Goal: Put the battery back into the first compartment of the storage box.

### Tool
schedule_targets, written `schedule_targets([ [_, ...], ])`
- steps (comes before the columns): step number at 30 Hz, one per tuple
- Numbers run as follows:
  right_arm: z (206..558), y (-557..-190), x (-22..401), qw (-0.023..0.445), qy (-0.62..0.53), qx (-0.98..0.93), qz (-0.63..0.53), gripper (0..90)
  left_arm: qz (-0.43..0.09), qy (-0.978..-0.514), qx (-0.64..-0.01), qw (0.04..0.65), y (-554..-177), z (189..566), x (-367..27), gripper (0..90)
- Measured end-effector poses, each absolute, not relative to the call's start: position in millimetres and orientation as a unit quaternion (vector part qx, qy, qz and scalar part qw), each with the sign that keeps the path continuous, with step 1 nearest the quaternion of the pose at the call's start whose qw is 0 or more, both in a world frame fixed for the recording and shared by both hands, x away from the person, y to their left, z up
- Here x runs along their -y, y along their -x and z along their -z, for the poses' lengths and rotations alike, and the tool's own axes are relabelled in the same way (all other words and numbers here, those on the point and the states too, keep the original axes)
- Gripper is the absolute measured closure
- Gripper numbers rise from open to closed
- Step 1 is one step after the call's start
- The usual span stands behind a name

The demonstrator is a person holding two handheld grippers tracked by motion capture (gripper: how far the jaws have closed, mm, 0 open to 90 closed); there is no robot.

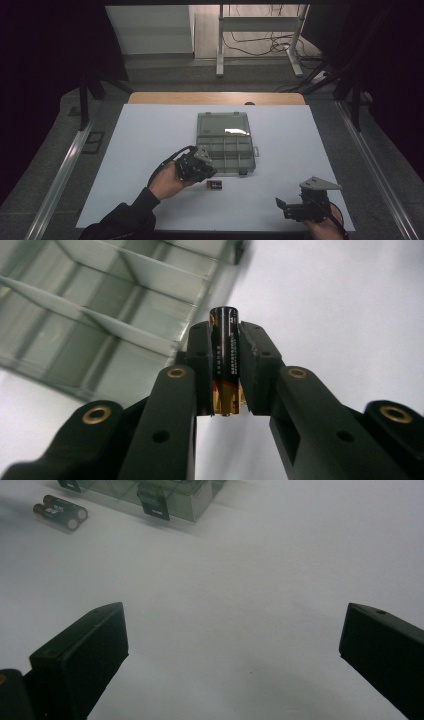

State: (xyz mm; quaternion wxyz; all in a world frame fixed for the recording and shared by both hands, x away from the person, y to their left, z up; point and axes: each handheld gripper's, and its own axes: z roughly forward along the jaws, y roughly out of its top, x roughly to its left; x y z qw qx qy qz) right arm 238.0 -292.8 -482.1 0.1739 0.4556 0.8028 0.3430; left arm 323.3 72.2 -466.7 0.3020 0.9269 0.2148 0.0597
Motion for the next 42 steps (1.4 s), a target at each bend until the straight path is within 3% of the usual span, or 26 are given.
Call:
schedule_targets([
  [42,482.2,-238.5,293.5,0.170,-0.457,-0.802,-0.344,0.0,-0.106,-0.885,-0.324,0.316,-407.9,458.0,-95.8,77.1],
])
